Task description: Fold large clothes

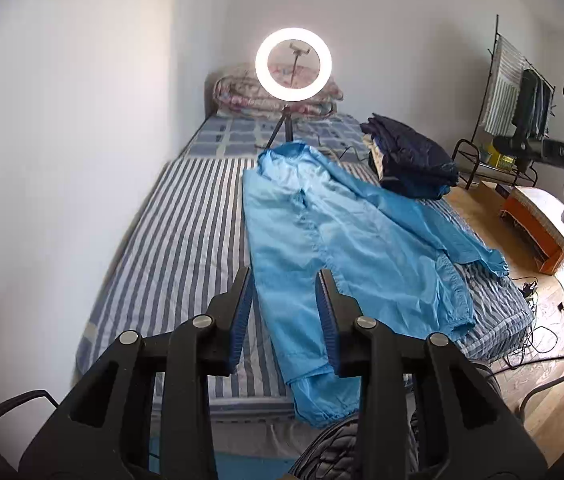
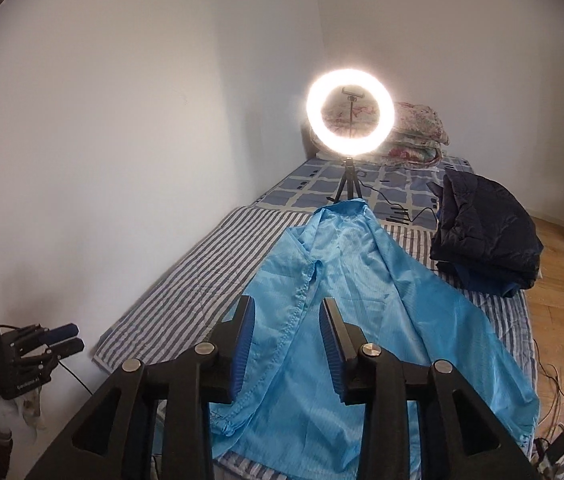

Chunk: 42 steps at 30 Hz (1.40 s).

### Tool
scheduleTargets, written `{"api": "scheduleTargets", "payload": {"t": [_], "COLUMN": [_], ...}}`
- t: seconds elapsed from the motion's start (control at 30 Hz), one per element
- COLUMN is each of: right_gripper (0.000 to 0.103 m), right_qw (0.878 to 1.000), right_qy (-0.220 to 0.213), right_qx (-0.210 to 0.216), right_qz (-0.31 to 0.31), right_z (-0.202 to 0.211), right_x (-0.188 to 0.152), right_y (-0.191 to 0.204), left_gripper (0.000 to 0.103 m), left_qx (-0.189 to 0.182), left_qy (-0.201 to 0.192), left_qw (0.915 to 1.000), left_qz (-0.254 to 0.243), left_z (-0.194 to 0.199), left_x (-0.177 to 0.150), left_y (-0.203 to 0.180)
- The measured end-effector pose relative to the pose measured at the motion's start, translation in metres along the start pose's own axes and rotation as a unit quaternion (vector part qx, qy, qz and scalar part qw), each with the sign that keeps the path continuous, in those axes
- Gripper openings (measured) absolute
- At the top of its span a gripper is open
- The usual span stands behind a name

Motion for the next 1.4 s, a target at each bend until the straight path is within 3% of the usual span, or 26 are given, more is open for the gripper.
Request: {"api": "scheduleTargets", "payload": {"t": [0.17, 0.53, 0.67, 0.87, 1.1, 1.4], "right_gripper": [0.043, 0.049, 0.049, 0.06, 0.063, 0.063], "right_qw": [0.999, 0.994, 0.991, 0.983, 0.96, 0.913], "right_qy": [0.002, 0.002, 0.009, 0.026, 0.055, 0.077], "right_qx": [-0.033, -0.103, -0.127, -0.172, -0.242, -0.312], "right_qz": [0.0, -0.027, -0.042, -0.057, -0.128, -0.25], "right_z": [0.032, 0.066, 0.07, 0.069, 0.066, 0.068], "right_x": [-0.016, -0.04, -0.052, -0.085, -0.144, -0.212], "right_y": [-0.018, -0.072, -0.098, -0.149, -0.251, -0.378], "left_gripper": [0.04, 0.041, 0.041, 0.041, 0.041, 0.041], "left_qx": [-0.015, -0.056, -0.073, -0.103, -0.123, -0.111], "left_qy": [-0.027, -0.055, -0.055, -0.034, -0.001, 0.024], "left_qw": [0.9992, 0.9952, 0.994, 0.9925, 0.9916, 0.9918], "left_qz": [-0.025, -0.058, -0.061, -0.056, -0.042, -0.059], "left_z": [0.007, -0.002, -0.016, -0.049, -0.098, -0.159], "left_x": [0.027, 0.06, 0.066, 0.065, 0.057, 0.059], "left_y": [-0.021, -0.073, -0.09, -0.117, -0.138, -0.151]}}
Point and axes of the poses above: each gripper's, at about its wrist camera, not at the fingertips, and z roughly against the way its jaws point, y to its left, x to its top, the point moved 9 cm from there along -z, roughly the way its jaws point, and after that the axes turned 15 degrees about -y, right-handed, at the moved point
